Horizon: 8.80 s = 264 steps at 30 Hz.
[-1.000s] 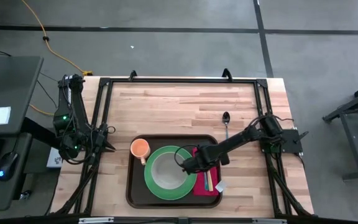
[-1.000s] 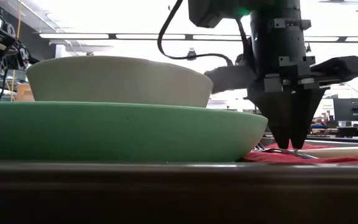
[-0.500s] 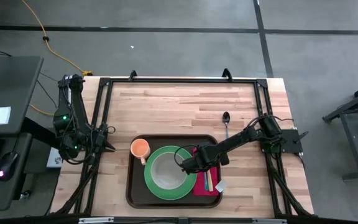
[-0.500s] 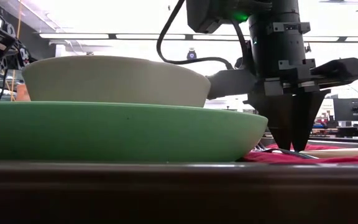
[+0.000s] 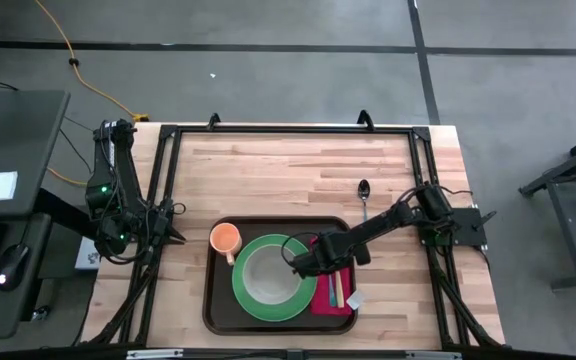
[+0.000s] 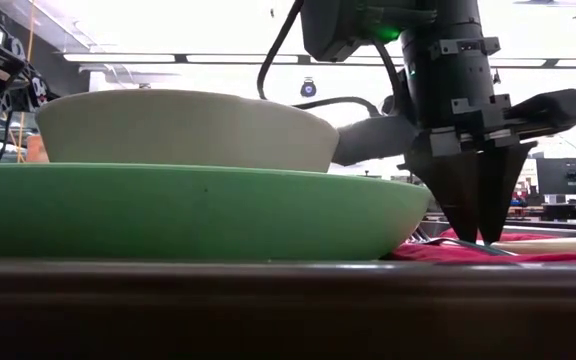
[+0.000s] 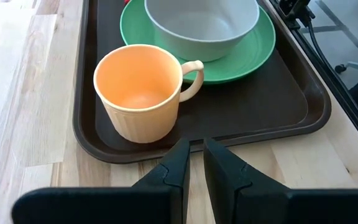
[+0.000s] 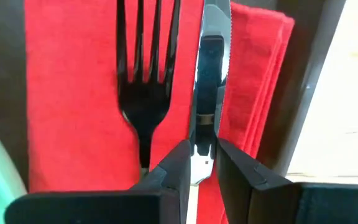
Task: Set up tray
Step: Adjust the yellow knife on the red napkin
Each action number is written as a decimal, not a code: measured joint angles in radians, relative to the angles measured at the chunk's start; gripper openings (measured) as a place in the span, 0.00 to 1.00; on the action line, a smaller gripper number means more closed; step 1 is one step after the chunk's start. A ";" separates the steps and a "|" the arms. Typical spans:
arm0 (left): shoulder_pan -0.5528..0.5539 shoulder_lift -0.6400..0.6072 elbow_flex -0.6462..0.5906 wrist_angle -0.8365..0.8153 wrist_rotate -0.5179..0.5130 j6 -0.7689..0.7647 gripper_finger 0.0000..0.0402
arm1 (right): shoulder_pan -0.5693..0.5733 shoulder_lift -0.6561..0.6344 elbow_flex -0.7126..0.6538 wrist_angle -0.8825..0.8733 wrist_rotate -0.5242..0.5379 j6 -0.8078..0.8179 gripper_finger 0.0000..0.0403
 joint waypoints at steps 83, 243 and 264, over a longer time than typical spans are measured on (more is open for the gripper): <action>0.000 0.000 0.000 0.001 0.000 0.000 0.20 | 0.047 -0.008 -0.002 0.065 -0.058 0.035 0.31; 0.000 0.000 0.000 0.001 0.000 0.000 0.20 | 0.022 -0.100 0.000 -0.001 -0.038 0.029 0.11; 0.000 0.002 0.000 0.001 0.002 0.000 0.20 | 0.004 -0.125 -0.001 0.024 0.003 0.027 0.11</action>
